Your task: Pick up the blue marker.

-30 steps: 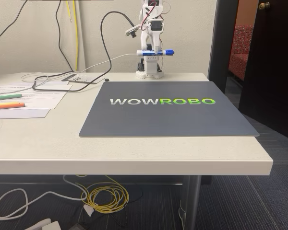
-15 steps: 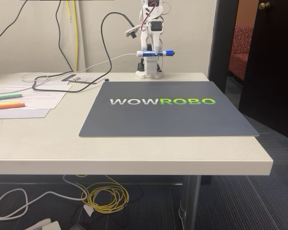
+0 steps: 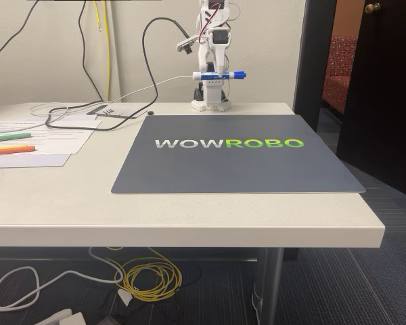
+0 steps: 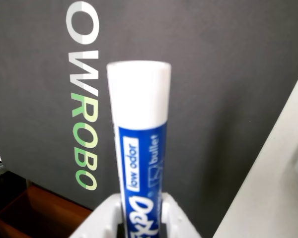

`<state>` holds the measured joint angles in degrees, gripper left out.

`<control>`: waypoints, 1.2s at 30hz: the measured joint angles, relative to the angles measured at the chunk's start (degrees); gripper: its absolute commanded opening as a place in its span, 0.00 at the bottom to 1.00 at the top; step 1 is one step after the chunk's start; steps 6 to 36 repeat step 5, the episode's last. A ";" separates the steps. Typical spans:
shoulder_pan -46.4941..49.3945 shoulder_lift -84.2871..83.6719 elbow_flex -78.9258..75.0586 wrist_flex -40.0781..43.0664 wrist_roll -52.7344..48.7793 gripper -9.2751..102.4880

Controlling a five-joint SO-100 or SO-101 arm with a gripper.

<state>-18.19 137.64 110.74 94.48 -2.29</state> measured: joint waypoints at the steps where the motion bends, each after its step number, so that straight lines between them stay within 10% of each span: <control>1: 0.00 0.00 0.00 -0.18 0.00 0.08; 36: 0.00 0.00 0.00 -0.18 0.00 0.08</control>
